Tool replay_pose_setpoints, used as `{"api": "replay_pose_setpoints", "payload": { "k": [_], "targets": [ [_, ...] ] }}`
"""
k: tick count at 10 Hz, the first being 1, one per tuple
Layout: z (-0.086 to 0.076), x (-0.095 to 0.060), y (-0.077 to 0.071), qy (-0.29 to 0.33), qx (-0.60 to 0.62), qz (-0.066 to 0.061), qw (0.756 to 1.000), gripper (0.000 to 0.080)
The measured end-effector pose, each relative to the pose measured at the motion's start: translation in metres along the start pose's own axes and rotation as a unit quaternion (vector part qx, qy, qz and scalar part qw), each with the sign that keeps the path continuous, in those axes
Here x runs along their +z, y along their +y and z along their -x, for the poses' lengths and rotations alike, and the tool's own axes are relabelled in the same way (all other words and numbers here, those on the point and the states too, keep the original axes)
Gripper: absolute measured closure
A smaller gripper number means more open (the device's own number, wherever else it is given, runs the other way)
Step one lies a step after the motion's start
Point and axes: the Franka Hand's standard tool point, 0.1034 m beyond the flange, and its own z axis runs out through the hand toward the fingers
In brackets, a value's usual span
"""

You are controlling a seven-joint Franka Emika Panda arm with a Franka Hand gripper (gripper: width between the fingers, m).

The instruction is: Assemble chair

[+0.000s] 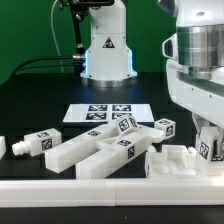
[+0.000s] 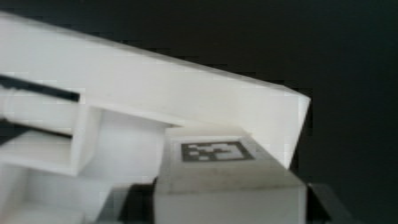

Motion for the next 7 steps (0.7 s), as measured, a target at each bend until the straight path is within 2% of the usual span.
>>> {"api": "replay_pose_setpoints", "payload": {
  "k": [3, 6, 7],
  "targets": [
    [0.0039, 0.0001, -0.0019, -0.002, 0.106, -0.007, 0.994, 0.0510],
    [0.0055, 0.0006, -0.0020, -0.003, 0.110, -0.008, 0.994, 0.0508],
    [0.0056, 0.0007, -0.0019, -0.003, 0.102, -0.008, 0.995, 0.0338]
  ]
}}
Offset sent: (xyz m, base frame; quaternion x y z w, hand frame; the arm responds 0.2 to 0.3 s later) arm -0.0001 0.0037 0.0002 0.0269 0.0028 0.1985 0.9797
